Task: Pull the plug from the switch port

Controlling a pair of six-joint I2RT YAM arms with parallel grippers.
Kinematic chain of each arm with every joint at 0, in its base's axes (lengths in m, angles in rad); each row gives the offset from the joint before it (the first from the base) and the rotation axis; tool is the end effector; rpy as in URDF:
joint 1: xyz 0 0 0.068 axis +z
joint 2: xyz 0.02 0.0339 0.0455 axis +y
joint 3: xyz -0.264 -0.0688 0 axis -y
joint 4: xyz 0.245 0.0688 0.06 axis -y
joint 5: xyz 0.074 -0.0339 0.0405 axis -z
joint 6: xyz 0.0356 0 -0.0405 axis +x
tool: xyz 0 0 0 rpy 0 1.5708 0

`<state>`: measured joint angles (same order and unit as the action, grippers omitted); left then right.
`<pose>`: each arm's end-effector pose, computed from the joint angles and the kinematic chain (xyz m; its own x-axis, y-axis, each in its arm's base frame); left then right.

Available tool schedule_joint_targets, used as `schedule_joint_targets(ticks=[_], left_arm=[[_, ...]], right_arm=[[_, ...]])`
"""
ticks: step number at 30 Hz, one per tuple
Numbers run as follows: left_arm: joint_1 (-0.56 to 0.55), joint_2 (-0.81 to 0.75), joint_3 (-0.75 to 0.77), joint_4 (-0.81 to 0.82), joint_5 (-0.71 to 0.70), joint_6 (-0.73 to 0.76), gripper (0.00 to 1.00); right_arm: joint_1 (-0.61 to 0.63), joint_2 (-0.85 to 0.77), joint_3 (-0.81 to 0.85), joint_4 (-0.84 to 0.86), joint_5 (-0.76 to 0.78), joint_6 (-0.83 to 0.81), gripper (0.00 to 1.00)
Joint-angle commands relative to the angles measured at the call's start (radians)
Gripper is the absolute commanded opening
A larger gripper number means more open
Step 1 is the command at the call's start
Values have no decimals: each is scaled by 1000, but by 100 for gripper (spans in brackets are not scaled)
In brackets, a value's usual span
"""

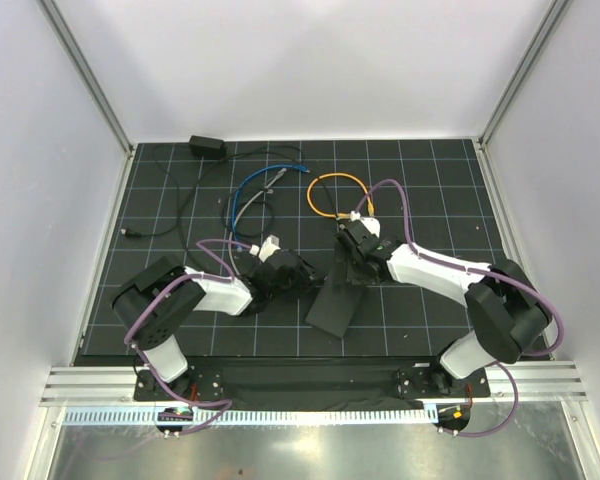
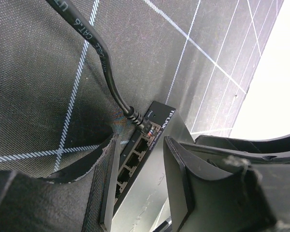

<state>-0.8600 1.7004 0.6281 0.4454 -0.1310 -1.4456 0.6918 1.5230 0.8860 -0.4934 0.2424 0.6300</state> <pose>0.2074 -0.2338 0.1247 -0.7248 -0.6658 -0.1772 -0.2945 0.5319 -0.7939 0.2259 0.1761 0.1815 -0.8813 0.0126 -0.4724 -0.0263 0.9968 0.0757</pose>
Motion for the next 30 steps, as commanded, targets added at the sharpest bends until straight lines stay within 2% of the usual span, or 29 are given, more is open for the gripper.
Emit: schedule_joint_targets(ticks=[1, 13, 20, 30], left_arm=[[-5, 11, 30, 41, -22, -15, 45], [-7, 25, 33, 46, -21, -27, 46], [-7, 56, 22, 108, -12, -70, 48], [-8, 82, -1, 148, -32, -128, 48]], right_arm=[[-6, -38, -19, -28, -2, -16, 81], [-9, -156, -51, -65, -9, -7, 82], [-11, -124, -73, -5, -52, 25, 77], [-20, -103, -102, 38, -71, 27, 76]])
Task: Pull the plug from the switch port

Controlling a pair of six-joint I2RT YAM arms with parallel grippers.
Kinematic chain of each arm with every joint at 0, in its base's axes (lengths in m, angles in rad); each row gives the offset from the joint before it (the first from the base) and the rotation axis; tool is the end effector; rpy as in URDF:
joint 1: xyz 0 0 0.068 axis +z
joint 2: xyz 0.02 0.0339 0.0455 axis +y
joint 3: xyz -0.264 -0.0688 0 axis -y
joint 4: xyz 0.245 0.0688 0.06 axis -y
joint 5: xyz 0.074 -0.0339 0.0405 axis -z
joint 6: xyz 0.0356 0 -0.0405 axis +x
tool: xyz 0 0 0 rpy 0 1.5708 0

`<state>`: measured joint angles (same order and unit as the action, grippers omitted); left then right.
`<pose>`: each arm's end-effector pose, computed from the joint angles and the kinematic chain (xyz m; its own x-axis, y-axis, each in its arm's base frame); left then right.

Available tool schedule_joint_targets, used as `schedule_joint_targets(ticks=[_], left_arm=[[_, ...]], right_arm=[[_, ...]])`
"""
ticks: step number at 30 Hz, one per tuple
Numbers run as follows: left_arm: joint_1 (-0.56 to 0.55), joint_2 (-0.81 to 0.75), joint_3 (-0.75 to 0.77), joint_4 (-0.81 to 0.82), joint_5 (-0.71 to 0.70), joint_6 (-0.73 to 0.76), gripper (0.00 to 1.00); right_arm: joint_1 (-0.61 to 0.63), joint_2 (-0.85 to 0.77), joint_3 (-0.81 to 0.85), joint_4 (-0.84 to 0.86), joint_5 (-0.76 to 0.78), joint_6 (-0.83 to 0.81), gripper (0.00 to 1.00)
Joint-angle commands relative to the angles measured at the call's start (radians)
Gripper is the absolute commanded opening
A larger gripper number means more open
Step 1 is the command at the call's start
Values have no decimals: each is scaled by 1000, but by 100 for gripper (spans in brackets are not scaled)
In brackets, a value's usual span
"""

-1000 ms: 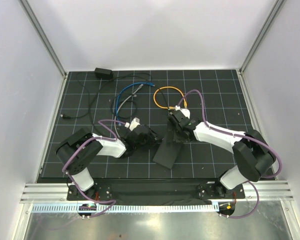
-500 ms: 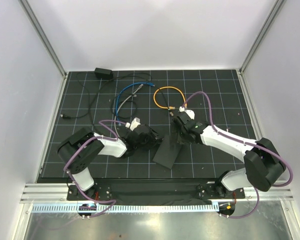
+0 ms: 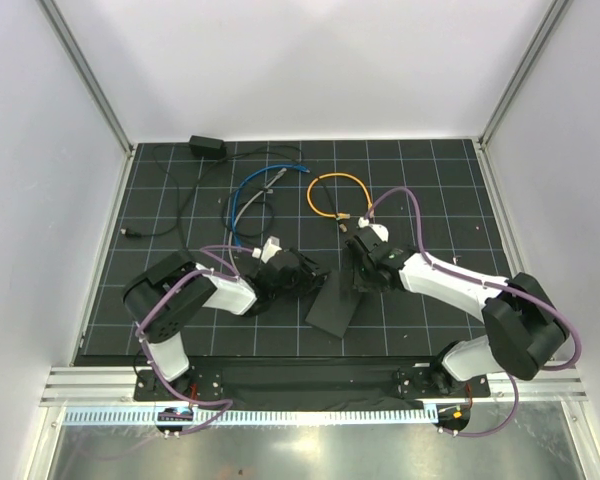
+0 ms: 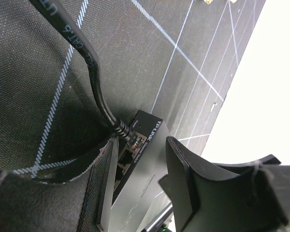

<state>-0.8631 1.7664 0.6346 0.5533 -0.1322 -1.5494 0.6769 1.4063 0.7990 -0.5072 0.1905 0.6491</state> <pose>0.2124 -0.2411 0.1164 -0.6889 -0.7192 -0.0900 -0.3408 0.4310 -0.8356 0.2071 0.1577 0.1856 -0.8899 0.0463 -0.4538 -0.0152 0.9913 0.1309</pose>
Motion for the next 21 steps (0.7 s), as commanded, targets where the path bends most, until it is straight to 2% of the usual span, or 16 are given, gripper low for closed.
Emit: schedule_joint_targets(ticks=[1, 13, 21], left_arm=[[-5, 19, -7, 40, -32, -26, 47], [-5, 44, -36, 50, -46, -66, 41], [-5, 96, -64, 160, -41, -93, 32]], right_arm=[[-7, 23, -17, 67, -26, 6, 75], [-8, 54, -26, 111, -51, 1, 72], [-8, 82, -17, 111, -74, -11, 71]])
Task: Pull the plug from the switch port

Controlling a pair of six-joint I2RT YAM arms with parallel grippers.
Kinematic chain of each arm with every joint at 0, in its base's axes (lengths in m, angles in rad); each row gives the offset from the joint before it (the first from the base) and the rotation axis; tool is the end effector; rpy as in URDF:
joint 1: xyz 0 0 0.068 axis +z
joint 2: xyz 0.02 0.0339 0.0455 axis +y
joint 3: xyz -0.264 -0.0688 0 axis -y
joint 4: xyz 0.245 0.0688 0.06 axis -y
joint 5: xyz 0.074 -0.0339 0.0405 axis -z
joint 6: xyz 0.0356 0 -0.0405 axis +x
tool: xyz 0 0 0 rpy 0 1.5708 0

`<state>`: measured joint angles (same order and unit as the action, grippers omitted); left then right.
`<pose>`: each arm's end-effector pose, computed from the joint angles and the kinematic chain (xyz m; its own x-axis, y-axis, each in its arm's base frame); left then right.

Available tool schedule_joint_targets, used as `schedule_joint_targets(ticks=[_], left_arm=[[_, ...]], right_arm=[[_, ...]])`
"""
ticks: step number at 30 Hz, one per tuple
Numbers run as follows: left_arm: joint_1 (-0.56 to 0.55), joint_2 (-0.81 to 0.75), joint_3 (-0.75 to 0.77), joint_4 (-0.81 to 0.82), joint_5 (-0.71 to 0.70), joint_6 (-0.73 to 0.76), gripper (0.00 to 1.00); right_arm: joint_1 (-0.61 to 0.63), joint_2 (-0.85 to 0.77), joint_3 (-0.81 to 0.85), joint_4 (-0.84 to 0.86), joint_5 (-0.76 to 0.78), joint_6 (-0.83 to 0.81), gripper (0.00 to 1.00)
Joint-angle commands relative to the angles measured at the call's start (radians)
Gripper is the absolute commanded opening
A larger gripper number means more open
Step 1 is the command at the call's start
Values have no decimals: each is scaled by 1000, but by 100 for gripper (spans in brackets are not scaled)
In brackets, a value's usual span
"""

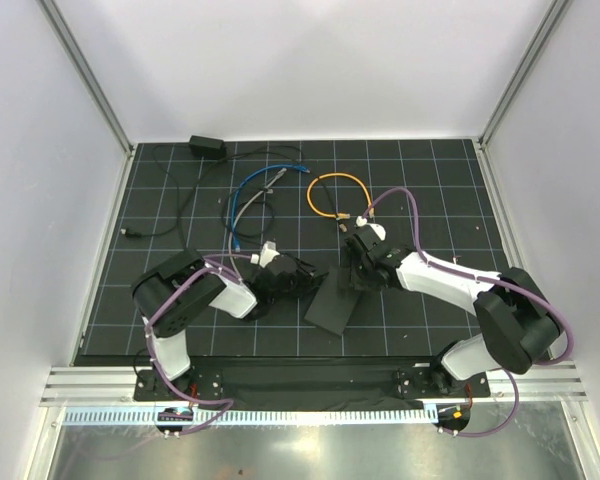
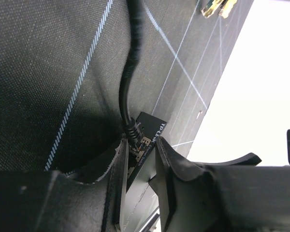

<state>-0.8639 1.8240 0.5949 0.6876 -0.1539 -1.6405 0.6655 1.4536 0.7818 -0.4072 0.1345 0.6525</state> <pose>0.2109 -0.2385 0.1021 -0.6411 -0.7672 -0.0191 -0.3803 0.3393 -0.8604 0.2152 0.1629 0.1738 -0.8922 0.0646 -0.4470 -0.0256 0.9809 0.1928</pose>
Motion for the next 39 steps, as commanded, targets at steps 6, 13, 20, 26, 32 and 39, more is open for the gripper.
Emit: schedule_joint_targets(ticks=[6, 13, 20, 26, 32, 39], left_arm=[[-4, 58, -33, 69, -16, -5, 22], [-4, 60, -81, 119, -44, -38, 28], [-4, 90, -86, 147, -46, -71, 34], [-6, 127, -125, 272, -64, -117, 38], [-4, 130, -147, 308, -95, -133, 42], [-7, 135, -113, 194, -75, -159, 29]], right_arm=[[3, 37, 5, 8, -15, -28, 71], [2, 42, 8, 11, -19, -33, 71], [3, 33, 10, 8, -19, -34, 71], [3, 33, 10, 1, -10, -39, 71], [2, 34, 13, 2, -16, -39, 71], [3, 28, 16, -2, -16, -40, 71]])
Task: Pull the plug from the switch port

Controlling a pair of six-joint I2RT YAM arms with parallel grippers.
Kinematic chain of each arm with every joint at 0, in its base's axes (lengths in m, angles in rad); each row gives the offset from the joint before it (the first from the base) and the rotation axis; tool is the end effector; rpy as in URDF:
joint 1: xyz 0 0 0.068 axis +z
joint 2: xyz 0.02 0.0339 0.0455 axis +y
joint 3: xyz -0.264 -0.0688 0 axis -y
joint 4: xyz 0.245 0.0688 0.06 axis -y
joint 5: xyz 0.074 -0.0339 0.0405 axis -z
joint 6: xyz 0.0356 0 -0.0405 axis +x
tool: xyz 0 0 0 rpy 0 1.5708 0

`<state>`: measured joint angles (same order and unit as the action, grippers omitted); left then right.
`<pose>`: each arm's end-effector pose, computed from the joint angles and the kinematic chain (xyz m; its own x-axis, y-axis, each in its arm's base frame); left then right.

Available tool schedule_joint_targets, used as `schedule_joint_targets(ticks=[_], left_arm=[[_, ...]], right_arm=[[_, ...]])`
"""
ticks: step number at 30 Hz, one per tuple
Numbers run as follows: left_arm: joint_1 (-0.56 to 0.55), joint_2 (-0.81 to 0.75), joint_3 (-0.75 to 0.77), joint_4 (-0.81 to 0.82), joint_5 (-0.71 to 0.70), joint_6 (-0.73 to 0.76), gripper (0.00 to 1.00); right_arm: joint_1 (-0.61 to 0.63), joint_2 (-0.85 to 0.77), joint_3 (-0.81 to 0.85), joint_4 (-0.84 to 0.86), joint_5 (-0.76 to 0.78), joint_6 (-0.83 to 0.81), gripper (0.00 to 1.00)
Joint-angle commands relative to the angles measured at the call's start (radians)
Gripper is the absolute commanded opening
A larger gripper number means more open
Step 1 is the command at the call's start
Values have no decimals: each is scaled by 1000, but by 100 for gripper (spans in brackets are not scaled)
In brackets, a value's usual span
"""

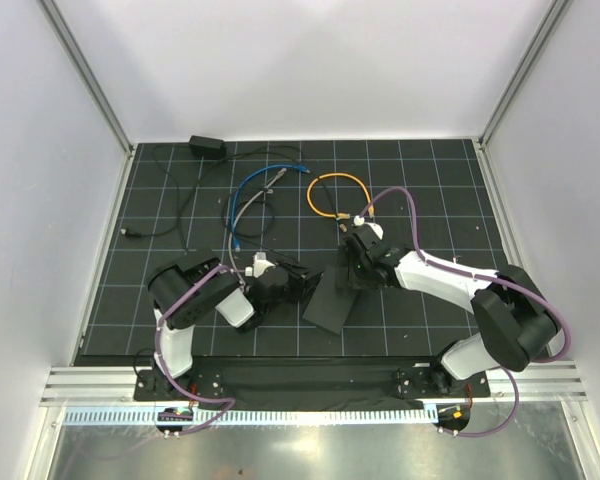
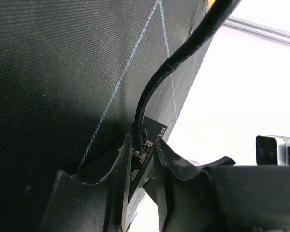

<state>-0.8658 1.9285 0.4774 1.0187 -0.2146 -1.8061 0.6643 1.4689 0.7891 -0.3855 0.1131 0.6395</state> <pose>0.2002 -0.2236 0.0791 -0.5385 -0.8333 0.1249 -0.4084 0.1284 -0.9037 0.2185 0.1660 0.1731 -0.8927 0.0542 -0.4475 -0.0459 0.9767 0.2098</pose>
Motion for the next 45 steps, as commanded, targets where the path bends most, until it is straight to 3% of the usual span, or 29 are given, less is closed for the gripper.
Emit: schedule_joint_targets(ticks=[1, 5, 13, 23, 35, 45], left_arm=[[-4, 38, 13, -137, -9, 8, 29], [-6, 50, 24, -137, 0, 20, 28], [-1, 50, 1, -104, -8, 70, 0], [-1, 55, -13, -72, -14, 151, 0], [-2, 50, -42, -12, -31, 180, 0], [-10, 79, -54, 40, -34, 180, 0]], right_arm=[[4, 16, 10, -23, 3, -29, 71], [4, 30, 15, -23, 0, -29, 71], [4, 28, 54, -65, 23, -38, 71], [75, 39, 211, -231, 160, 14, 81], [121, 211, 366, -253, 306, 247, 81], [165, 344, 475, -289, 367, 281, 81]])
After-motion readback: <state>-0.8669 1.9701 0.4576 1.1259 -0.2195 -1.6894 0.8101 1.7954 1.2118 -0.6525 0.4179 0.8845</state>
